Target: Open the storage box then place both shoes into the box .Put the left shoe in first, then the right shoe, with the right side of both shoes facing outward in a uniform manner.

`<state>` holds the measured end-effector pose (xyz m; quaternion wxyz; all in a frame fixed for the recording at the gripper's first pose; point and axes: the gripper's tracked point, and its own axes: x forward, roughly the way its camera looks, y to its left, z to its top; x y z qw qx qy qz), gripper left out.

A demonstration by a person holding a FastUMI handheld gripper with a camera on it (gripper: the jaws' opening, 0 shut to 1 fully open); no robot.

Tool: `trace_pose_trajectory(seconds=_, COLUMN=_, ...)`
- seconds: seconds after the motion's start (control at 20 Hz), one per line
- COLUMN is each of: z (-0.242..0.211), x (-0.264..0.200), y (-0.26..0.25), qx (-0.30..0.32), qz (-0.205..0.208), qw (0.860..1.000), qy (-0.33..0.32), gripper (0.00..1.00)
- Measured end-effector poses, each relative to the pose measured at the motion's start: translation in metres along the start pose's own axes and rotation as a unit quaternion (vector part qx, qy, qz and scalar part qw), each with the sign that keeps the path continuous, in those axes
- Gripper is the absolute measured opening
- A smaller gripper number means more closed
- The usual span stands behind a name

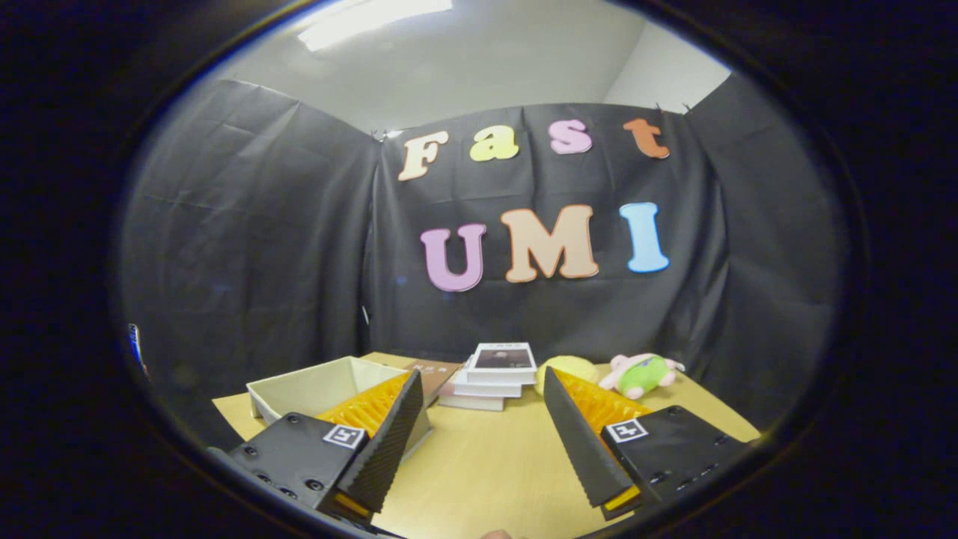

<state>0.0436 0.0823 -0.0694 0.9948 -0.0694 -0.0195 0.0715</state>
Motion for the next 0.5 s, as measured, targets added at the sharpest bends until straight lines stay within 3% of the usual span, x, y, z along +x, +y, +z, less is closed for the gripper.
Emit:
trace_pose_trajectory(seconds=0.2, z=0.006, x=-0.01, y=-0.028, qx=0.034, qz=-0.021, qw=0.999, qy=-0.017, gripper=1.0)
trace_pose_trajectory(seconds=0.5, z=0.001, x=-0.024, y=-0.058, qx=0.027, qz=-0.042, qw=0.999, qy=-0.018, gripper=1.0)
